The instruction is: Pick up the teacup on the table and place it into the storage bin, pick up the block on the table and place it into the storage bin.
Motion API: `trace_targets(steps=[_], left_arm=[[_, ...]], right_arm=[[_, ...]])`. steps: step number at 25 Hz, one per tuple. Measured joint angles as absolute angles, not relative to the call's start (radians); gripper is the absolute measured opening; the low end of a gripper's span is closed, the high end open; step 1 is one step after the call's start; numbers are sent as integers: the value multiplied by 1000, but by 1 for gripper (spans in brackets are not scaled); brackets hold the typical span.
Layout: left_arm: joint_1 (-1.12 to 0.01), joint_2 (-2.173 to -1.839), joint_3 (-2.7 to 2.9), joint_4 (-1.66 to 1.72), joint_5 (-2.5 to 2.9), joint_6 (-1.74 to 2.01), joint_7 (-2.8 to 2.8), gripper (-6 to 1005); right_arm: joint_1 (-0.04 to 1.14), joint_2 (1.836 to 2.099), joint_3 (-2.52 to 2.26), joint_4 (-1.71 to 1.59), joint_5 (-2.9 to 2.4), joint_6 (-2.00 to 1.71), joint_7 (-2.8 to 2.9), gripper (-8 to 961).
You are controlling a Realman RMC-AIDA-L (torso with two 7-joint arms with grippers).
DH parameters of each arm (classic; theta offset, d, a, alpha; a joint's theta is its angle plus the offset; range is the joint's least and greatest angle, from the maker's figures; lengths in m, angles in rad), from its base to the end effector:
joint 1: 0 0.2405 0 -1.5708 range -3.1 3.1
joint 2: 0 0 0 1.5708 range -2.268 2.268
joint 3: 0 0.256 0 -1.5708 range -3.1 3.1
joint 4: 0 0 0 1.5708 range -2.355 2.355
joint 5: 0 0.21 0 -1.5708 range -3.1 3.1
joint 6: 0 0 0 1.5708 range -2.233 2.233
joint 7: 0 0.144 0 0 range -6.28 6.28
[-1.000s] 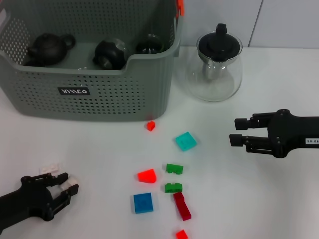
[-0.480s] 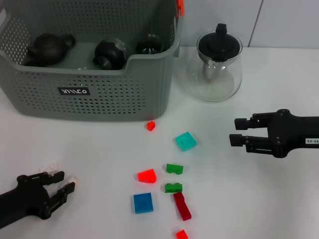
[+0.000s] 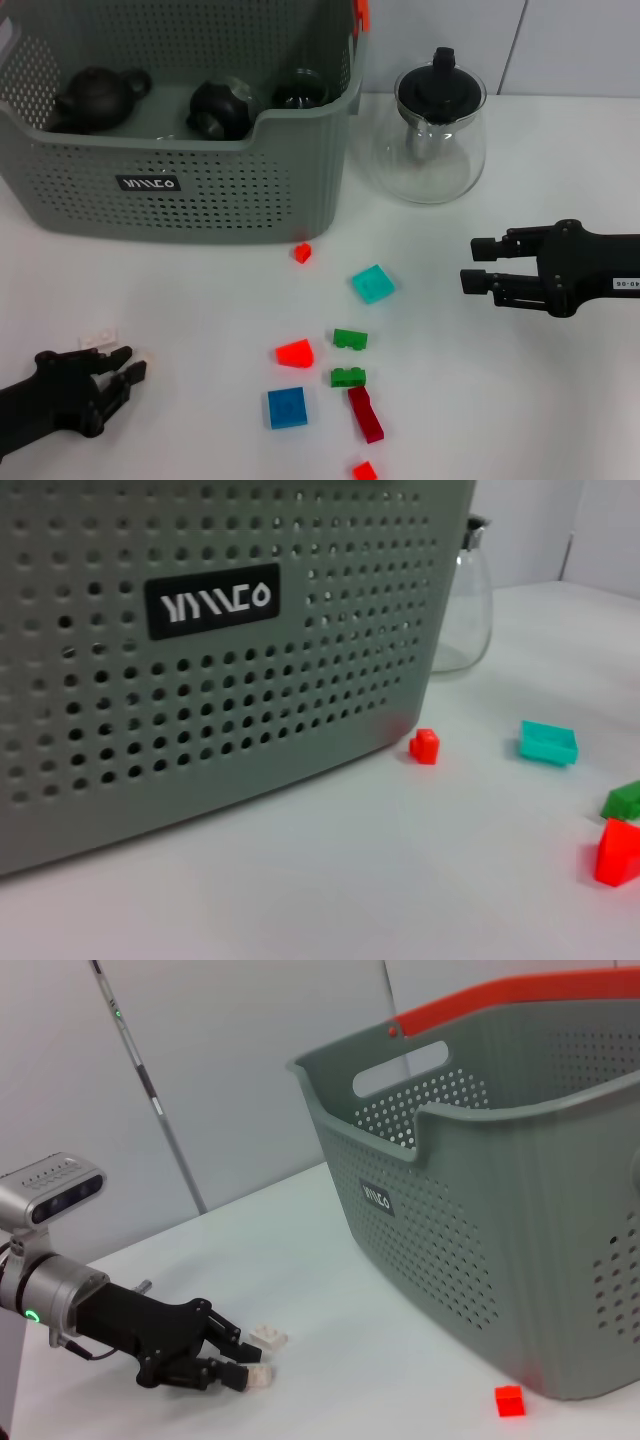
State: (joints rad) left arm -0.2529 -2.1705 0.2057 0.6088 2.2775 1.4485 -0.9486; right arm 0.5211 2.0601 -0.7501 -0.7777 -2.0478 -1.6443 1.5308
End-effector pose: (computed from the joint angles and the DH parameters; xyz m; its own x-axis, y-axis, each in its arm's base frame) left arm -0.3836 0.2204 -0.0140 0.7811 0.4155 0.4660 0.6134 -0.6501 -0.4485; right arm 0.2544 0.3267 0.0149 0.8171 -0.3917 -0.4231 -0.4601 -0.8852 -0.0690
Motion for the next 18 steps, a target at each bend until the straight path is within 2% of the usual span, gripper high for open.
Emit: trace_targets(steps=[4, 11, 15, 18], left_arm=[[-255, -2169, 208, 621, 2278, 1451, -983, 302], [-256, -2168, 211, 652, 2289, 1483, -1037, 152], [-265, -2164, 210, 707, 2317, 1553, -1131, 152], [-280, -2145, 206, 740, 2321, 1652, -1237, 151]], right_arm=[[521, 2060, -750, -778, -2048, -1644, 1531, 519], [522, 2060, -750, -778, -2046, -1645, 1531, 520], [523, 2060, -750, -778, -2046, -1645, 1531, 520], [526, 2060, -750, -778, -2046, -1644, 1531, 520]])
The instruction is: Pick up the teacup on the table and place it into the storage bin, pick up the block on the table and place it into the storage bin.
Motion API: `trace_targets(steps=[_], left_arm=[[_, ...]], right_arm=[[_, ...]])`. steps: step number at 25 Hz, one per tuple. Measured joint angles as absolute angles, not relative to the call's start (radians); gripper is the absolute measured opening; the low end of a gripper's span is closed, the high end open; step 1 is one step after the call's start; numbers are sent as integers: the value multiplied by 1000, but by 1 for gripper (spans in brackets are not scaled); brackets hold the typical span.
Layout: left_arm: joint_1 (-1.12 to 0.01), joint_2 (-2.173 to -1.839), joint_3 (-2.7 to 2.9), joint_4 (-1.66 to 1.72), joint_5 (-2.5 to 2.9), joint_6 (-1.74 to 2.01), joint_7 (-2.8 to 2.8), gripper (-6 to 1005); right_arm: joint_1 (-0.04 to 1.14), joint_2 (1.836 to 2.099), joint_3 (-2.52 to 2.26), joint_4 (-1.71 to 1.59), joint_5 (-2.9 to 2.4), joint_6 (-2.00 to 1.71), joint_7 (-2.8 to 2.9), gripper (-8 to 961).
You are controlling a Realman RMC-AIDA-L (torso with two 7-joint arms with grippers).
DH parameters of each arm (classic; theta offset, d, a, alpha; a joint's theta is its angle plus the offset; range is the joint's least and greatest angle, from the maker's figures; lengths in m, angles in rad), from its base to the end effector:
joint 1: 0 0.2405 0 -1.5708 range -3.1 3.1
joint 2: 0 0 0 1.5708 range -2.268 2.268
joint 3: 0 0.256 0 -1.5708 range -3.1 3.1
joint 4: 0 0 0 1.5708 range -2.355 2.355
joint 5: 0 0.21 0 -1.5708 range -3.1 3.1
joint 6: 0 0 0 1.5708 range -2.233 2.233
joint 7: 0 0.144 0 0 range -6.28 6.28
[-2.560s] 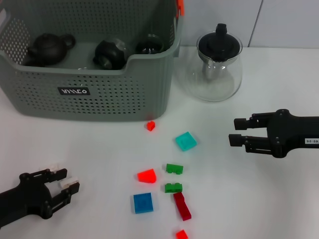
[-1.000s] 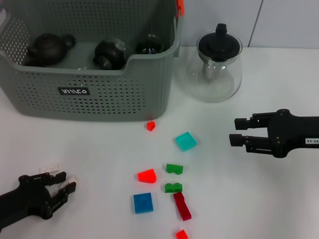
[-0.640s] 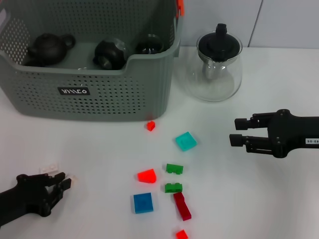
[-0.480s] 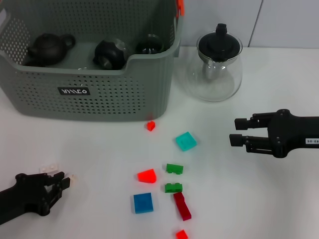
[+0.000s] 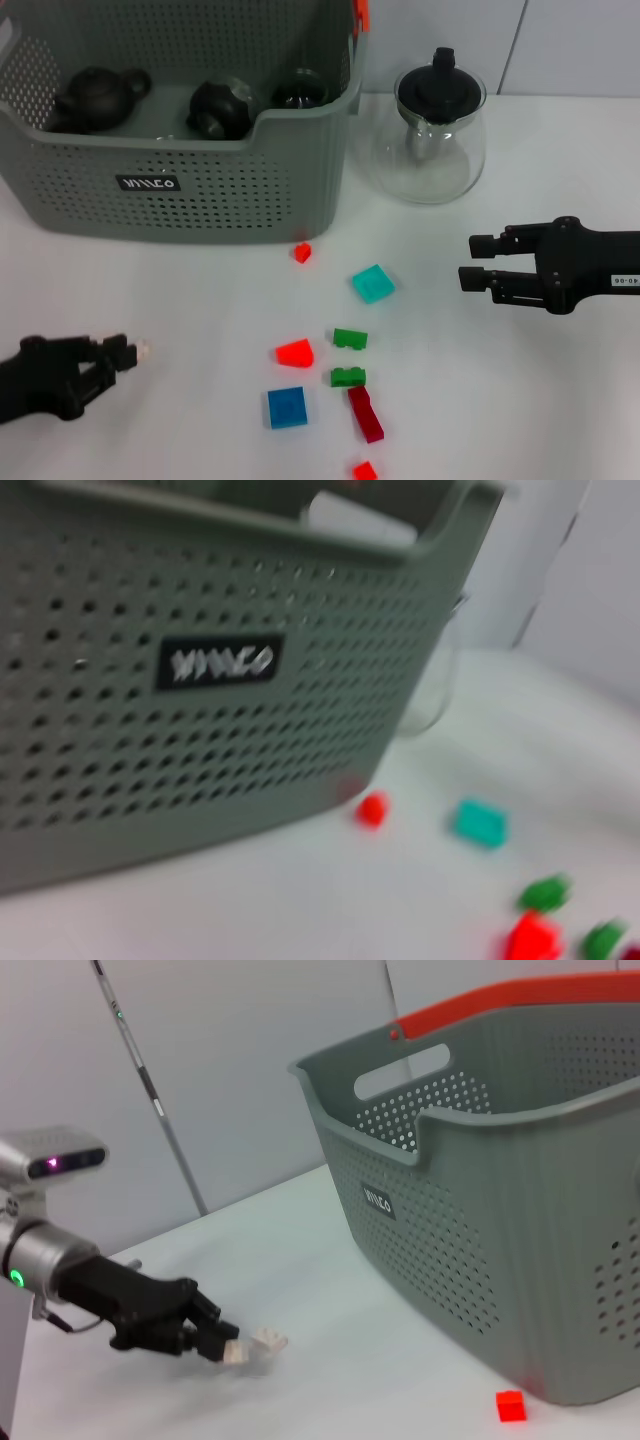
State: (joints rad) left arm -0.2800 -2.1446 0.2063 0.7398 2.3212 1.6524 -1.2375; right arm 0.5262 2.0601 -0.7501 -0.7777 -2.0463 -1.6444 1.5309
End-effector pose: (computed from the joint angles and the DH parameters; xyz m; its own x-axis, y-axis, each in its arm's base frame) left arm -0.3663 0.2253 0.0186 0.6781 0.5063 0.5328 0.7053 -0.6521 -0.2780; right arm 0.2526 0.3281 0.0150 0.8185 -0.3872 -0.4244 -0.4555 -0.8875 -0.0689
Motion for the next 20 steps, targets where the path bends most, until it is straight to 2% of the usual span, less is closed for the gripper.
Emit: trace_targets(steps=[5, 16, 19, 20], left_arm=[[-333, -2097, 201, 771, 2315, 1838, -1450, 151], [-538, -1997, 173, 725, 2186, 2045, -1972, 152], [-605, -1964, 171, 726, 2106, 2038, -2057, 152], [-652, -1938, 162, 725, 2061, 2014, -2086, 152]], right_arm=[[529, 2060, -750, -778, -2047, -1644, 1531, 520], [525, 2060, -750, -778, -2048, -1644, 1523, 519], [525, 2061, -750, -778, -2048, -1644, 1512, 519], [525, 2061, -750, -777, -2047, -1643, 1510, 519]])
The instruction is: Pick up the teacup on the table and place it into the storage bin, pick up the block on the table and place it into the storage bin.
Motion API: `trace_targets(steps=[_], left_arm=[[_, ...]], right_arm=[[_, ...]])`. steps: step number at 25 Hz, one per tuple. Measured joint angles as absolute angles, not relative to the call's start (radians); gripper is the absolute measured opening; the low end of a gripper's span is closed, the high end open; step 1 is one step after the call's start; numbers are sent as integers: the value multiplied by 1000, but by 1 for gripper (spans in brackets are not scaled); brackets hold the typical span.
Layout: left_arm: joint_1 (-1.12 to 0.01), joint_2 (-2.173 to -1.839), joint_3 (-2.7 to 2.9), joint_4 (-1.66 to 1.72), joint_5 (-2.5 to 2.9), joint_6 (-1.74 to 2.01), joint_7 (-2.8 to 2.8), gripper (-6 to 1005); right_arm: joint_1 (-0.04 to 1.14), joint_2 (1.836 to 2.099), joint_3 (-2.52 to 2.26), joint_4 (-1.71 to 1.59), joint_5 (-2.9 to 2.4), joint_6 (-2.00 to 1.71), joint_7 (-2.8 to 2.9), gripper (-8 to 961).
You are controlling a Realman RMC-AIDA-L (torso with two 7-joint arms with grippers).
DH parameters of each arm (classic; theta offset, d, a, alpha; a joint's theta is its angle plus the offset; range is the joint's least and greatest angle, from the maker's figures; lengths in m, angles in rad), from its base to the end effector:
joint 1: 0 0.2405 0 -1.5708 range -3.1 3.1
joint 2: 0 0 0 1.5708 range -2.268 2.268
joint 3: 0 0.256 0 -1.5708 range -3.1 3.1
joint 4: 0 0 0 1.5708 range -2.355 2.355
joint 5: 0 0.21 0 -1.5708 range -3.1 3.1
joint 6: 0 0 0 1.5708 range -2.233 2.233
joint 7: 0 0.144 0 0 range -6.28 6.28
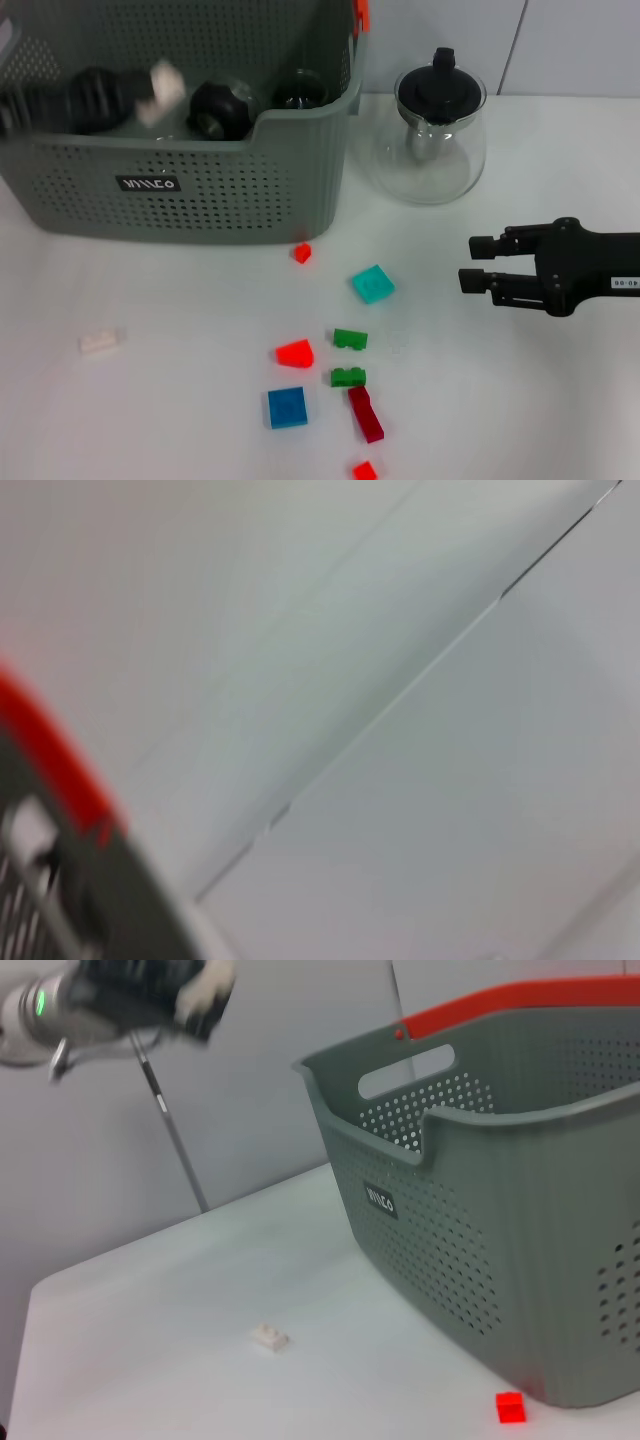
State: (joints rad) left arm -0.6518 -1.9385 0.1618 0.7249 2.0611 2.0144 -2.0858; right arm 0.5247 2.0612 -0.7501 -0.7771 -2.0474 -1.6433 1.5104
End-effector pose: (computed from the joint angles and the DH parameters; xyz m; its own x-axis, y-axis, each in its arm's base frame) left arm -0.2380 0.3347 0.1250 0.3195 0.6576 0.6823 0.6857 -0.6574 0.3125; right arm 0.2531 0.3276 0.0144 0.8269 -0.3712 -0.4225 -0.4409 -0.8943 -0.0771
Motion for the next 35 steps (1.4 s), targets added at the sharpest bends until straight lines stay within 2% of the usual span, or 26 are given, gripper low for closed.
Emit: trace_targets(steps=[1, 6, 10, 12, 20, 25, 28, 31, 35], left_arm=[[-652, -1938, 162, 725, 2061, 2014, -2086, 152], [-756, -1894, 174, 731, 1983, 1821, -2106, 151], [-795, -1881, 331, 777, 2039, 1600, -2098, 151], [-797, -1891, 441, 820, 2091, 1512, -2100, 151], [-773, -1986, 769, 924, 2343, 1196, -2095, 152], [-760, -2042, 825, 941, 2433, 1071, -2117, 210], [-761, -2049, 798, 959, 2428, 1096, -2151, 244], [-711, -2050, 660, 1026, 2258, 1232, -2106, 279], [-591, -2032, 464, 971, 1815, 1563, -1939, 438]], right_arm=[[526, 2061, -750, -775, -2047, -1643, 1509, 519], [532, 2064, -750, -767, -2047, -1643, 1509, 519], [529, 2065, -750, -767, -2047, -1643, 1509, 520], [528, 2065, -750, -767, -2045, -1643, 1509, 521], [530, 2065, -750, -767, -2043, -1650, 1516, 522], [529, 2066, -750, -767, -2046, -1650, 1517, 522], [529, 2065, -750, -767, -2044, -1650, 1517, 523], [529, 2063, -750, -766, -2043, -1651, 1518, 522], [530, 2063, -750, -766, -2043, -1649, 1518, 520]])
